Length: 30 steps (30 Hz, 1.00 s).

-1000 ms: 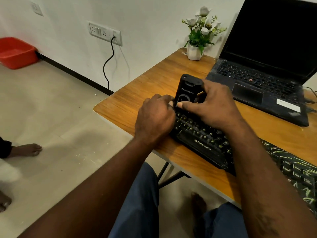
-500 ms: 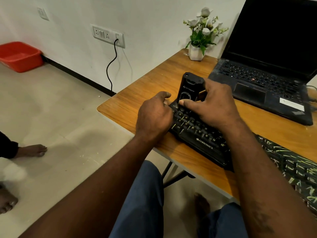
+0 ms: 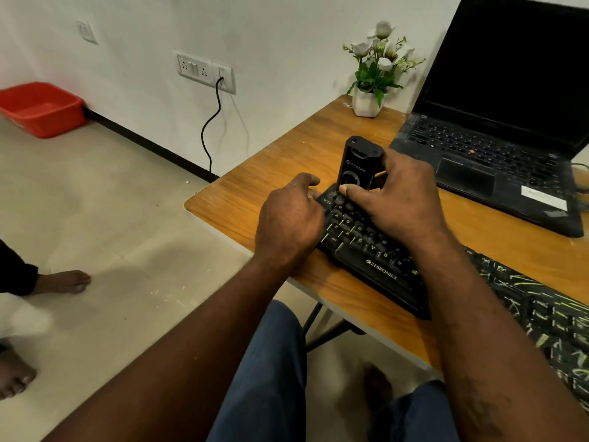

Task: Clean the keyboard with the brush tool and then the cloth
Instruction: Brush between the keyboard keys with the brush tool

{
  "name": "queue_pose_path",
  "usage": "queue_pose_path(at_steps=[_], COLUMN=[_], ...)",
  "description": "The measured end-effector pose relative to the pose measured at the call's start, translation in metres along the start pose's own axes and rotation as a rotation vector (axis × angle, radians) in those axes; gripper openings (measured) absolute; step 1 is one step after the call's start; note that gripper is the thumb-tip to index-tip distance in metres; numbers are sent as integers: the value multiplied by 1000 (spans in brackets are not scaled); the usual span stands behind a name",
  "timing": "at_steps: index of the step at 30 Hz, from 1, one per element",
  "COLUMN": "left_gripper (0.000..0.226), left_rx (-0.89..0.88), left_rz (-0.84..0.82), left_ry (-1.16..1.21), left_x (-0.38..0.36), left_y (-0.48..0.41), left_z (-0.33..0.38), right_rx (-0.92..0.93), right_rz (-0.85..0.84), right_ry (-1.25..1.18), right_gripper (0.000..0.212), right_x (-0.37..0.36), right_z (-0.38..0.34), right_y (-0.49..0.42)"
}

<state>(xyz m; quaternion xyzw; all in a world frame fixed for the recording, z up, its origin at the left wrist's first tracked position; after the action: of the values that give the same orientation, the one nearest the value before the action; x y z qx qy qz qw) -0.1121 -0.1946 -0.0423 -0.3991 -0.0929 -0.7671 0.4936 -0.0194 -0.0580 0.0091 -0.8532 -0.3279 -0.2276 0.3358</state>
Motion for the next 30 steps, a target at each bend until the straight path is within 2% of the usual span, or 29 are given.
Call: queue_pose_path(at_steps=[6,12,16,21,26,30], left_gripper=[34,40,41,38,46,54], left_rx=[-60,-88,-97,-110,-133,-149], left_rz=[-13,-51,-43,-57,-94,-103], left_ry=[-87,-180,-201,-236,-302,-348], left_x=[-4,-7,-6,-5,-8,-7], left_y=[-1,-3,-2,1,2,0], left_z=[2,0,2,4,5,7], right_rx=[-52,-59,-126,-150,-137,-161], right_rz=[58,104,122,114,95,108], right_ry=[43,60,81,24,-52,-113], right_gripper=[47,48,54,52,51,62], right_x=[8,11,17,17,12,13], right_z=[6,7,14,16,18,21], right_y=[-1,-2,-3,-2,-2,-5])
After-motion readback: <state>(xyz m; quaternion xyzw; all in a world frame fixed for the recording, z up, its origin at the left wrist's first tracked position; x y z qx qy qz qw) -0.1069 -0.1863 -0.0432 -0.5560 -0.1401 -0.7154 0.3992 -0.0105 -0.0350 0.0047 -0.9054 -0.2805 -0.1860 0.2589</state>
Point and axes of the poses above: each hand's wrist, its own y-axis away from the middle knuckle, its own x-axis out of the back of the hand, z = x × y, the point moved 1 cm from there along -y, towards the middle knuckle, and after that the axes turned 12 degrees about -y, right-handed, at the moved point
